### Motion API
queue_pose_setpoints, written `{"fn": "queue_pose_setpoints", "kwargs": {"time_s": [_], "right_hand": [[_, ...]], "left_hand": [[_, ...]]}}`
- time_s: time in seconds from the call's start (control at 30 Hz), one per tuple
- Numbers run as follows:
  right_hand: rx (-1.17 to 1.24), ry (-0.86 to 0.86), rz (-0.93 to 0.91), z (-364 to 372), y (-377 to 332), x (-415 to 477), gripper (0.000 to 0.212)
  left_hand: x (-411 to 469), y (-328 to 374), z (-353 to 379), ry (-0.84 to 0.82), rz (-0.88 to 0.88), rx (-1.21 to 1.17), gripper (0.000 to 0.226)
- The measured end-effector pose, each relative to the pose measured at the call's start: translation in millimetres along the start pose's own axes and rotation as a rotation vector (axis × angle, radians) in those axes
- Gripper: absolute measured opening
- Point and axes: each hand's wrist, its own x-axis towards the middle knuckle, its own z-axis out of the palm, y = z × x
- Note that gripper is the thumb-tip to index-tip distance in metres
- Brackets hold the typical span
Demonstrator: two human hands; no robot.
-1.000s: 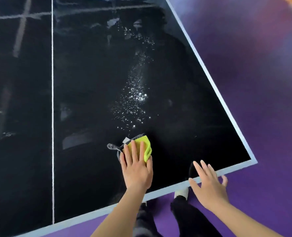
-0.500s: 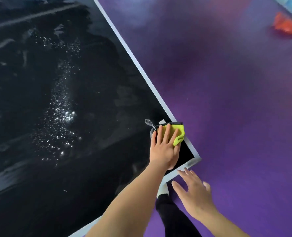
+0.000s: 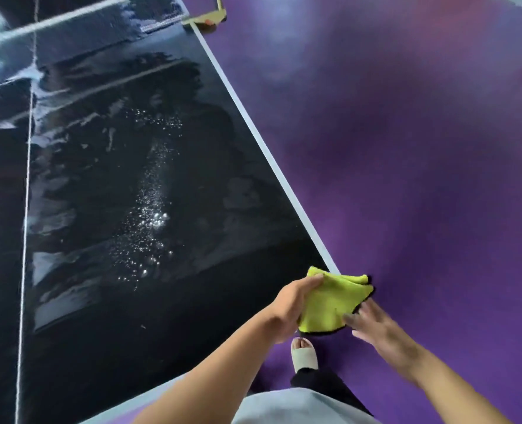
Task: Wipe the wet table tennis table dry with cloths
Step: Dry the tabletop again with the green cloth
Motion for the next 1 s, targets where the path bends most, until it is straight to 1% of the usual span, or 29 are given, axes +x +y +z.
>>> {"fn": "queue_pose_setpoints", "kwargs": {"time_s": [0.07,0.13,0.2,0.27,0.3,0.37,0.43,0.5,0.63,0.67,0.7,0.77,0.8,0.87,0.93,0.97,1.0], "right_hand": [[-0.045,-0.085,-0.015,24,-16,18,0.06],[-0.083,-0.156,-0.019,53,-28,39,0.05],[-0.15,-0.263,0.003,89,-41,58,0.039],[-0.204,-0.353,0.016,128,-50,74,0.032],[-0.241,-0.379,0.021,147,-53,81,0.031],[-0.355,-0.395,0.028,182,-53,96,0.029],[-0.462,-0.397,0.034,211,-49,110,0.024],[-0.519,-0.379,0.043,240,-45,121,0.018],[-0.584,-0.271,0.059,296,-39,137,0.017],[-0.606,-0.249,0.059,308,-37,142,0.017],[-0.625,-0.233,0.058,319,-35,146,0.017],[-0.652,-0.183,0.058,341,-32,154,0.017],[-0.659,-0.147,0.056,351,-31,157,0.018],[-0.661,-0.071,0.053,367,-28,161,0.018],[-0.665,-0.004,0.067,378,-21,164,0.02],[-0.67,0.024,0.078,381,-17,165,0.021],[-0.673,0.041,0.084,384,-14,164,0.023]], "left_hand": [[-34,-3,-31,0.032,0.01,-0.09,0.042],[-69,-2,-62,0.083,0.056,-0.147,0.042],[-101,-5,-93,0.132,0.121,-0.179,0.038],[-129,-15,-123,0.213,0.195,-0.228,0.042],[-143,-21,-139,0.279,0.217,-0.268,0.038],[-170,-34,-175,0.418,0.252,-0.373,0.025],[-195,-46,-219,0.542,0.287,-0.516,0.035],[-216,-59,-270,0.612,0.321,-0.629,0.043],[-246,-71,-372,0.729,0.447,-0.707,0.039],[-251,-70,-394,0.777,0.472,-0.696,0.037],[-255,-69,-416,0.858,0.49,-0.655,0.036],[-258,-62,-455,1.023,0.519,-0.503,0.038],[-258,-57,-469,1.075,0.556,-0.424,0.04],[-249,-48,-491,1.141,0.614,-0.326,0.042],[-229,-48,-510,1.149,0.55,-0.222,0.042],[-217,-54,-521,1.135,0.505,-0.067,0.042],[-204,-64,-530,1.129,0.439,0.179,0.041]]}}
